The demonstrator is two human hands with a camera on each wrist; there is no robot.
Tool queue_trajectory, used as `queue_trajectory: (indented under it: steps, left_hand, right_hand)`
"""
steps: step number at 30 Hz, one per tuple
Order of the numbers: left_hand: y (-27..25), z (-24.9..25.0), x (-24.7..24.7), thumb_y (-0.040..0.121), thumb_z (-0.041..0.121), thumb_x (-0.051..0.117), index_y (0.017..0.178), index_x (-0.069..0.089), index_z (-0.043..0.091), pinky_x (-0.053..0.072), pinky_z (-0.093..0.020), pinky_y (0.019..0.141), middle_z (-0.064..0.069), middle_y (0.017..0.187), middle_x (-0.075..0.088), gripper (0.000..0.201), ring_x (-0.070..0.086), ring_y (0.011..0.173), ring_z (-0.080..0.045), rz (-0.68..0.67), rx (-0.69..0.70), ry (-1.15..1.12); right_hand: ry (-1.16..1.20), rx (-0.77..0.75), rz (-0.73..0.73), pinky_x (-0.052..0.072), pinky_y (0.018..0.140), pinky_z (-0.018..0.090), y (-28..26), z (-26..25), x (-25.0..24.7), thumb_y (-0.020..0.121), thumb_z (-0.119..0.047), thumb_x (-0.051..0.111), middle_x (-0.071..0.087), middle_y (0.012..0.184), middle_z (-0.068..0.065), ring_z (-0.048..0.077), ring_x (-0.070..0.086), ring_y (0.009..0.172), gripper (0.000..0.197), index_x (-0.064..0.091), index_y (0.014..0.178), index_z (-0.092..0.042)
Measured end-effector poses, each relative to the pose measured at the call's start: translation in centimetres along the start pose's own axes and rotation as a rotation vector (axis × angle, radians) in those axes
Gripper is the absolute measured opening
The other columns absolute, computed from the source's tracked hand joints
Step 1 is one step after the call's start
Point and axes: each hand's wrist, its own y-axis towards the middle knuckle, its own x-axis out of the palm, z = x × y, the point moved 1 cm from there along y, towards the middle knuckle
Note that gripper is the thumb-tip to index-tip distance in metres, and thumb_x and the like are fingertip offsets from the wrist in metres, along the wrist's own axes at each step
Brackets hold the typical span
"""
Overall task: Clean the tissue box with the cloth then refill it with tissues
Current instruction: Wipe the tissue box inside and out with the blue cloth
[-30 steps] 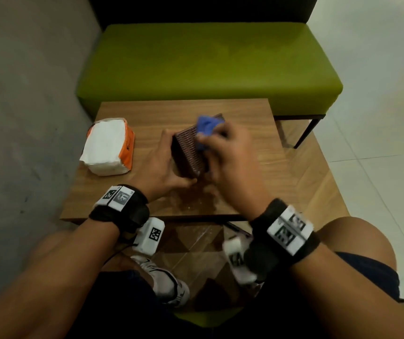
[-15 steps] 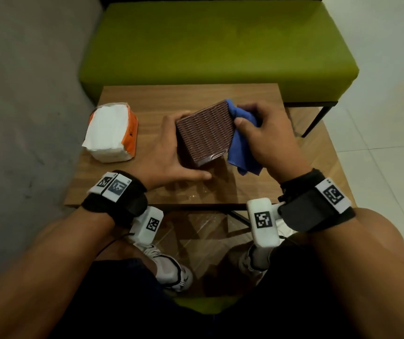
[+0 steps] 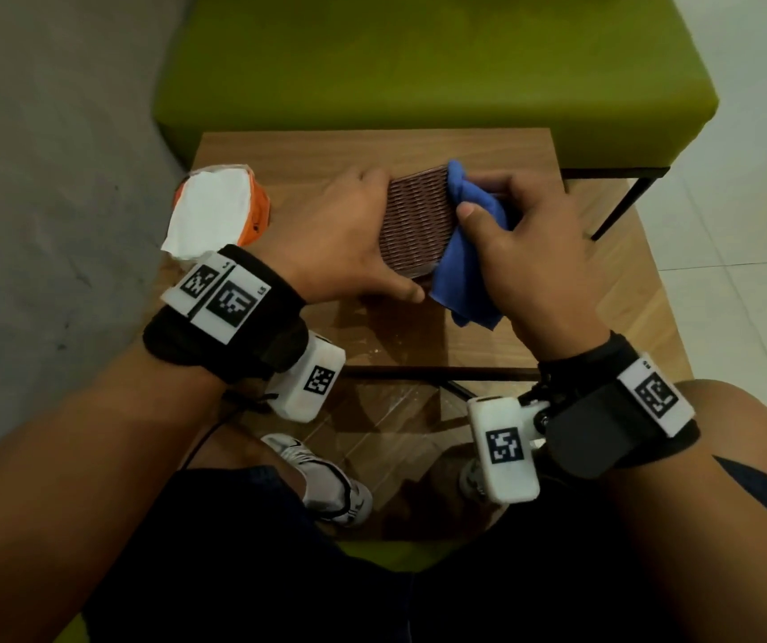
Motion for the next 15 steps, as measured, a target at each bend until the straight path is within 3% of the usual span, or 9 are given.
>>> queue_trajectory:
  steps: [3,6,9,11,13,15]
  left_hand:
    - [0.1,0.5,-0.7,0.060,0.071,0.084,0.120,0.058,0.019,0.041,-0.037,0.071,-0.002,0.111,0.068,0.083,0.056,0.089,-0.023,0.058,0.032,0.117]
    - [-0.1,0.3,-0.9,0.059,0.070,0.084,0.122,0.058,0.022,0.050,-0.041,0.074,0.001,0.110,0.069,0.083,0.064,0.094,-0.026,0.089,0.059,0.093]
    - [-0.8,-0.7,-0.7,0.059,0.056,0.092,0.128,0.054,0.020,0.052,-0.043,0.075,0.000,0.113,0.069,0.086,0.065,0.099,-0.027,0.122,0.072,-0.060]
    - [-1.3,-1.5,-0.1,0.059,0.042,0.098,0.132,0.051,0.017,0.053,-0.045,0.081,-0.001,0.117,0.068,0.090,0.065,0.103,-0.025,0.144,0.085,-0.205]
    - [-1.8,-2.4,0.9,0.058,0.040,0.102,0.135,0.048,0.014,0.053,-0.042,0.086,-0.001,0.119,0.064,0.098,0.063,0.105,-0.022,0.142,0.099,-0.266]
    - [-2.2,-3.4,2.0,0.059,0.044,0.103,0.137,0.046,0.012,0.052,-0.036,0.089,0.002,0.122,0.059,0.102,0.059,0.109,-0.015,0.132,0.114,-0.304]
  right_hand:
    - [-0.040,-0.070,0.025,0.057,0.099,0.031,-1.0,-0.4,0.6,0.099,-0.023,0.065,0.073,0.122,-0.008,0.002,0.067,0.113,0.030,0.070,0.129,-0.018]
    - [-0.101,-0.177,0.078,0.054,0.100,0.033,-2.0,-1.4,1.1,0.098,-0.020,0.065,0.073,0.120,-0.006,0.007,0.067,0.112,0.030,0.071,0.127,-0.015]
    - [-0.120,-0.342,0.088,0.052,0.099,0.039,-2.7,-2.4,1.3,0.099,-0.017,0.066,0.073,0.120,0.000,0.017,0.066,0.113,0.028,0.071,0.126,-0.010]
    - [-0.140,-0.430,0.016,0.050,0.099,0.039,-2.7,-2.3,1.3,0.099,-0.015,0.067,0.071,0.120,0.003,0.020,0.064,0.113,0.027,0.071,0.125,-0.008]
    - [-0.182,-0.372,-0.026,0.051,0.097,0.037,-1.7,-0.6,1.0,0.099,-0.016,0.067,0.069,0.118,0.001,0.018,0.064,0.110,0.027,0.073,0.124,-0.011]
    - [-0.232,-0.218,0.004,0.051,0.097,0.037,-0.2,1.6,0.2,0.098,-0.018,0.067,0.069,0.117,0.002,0.016,0.064,0.107,0.027,0.075,0.124,-0.014]
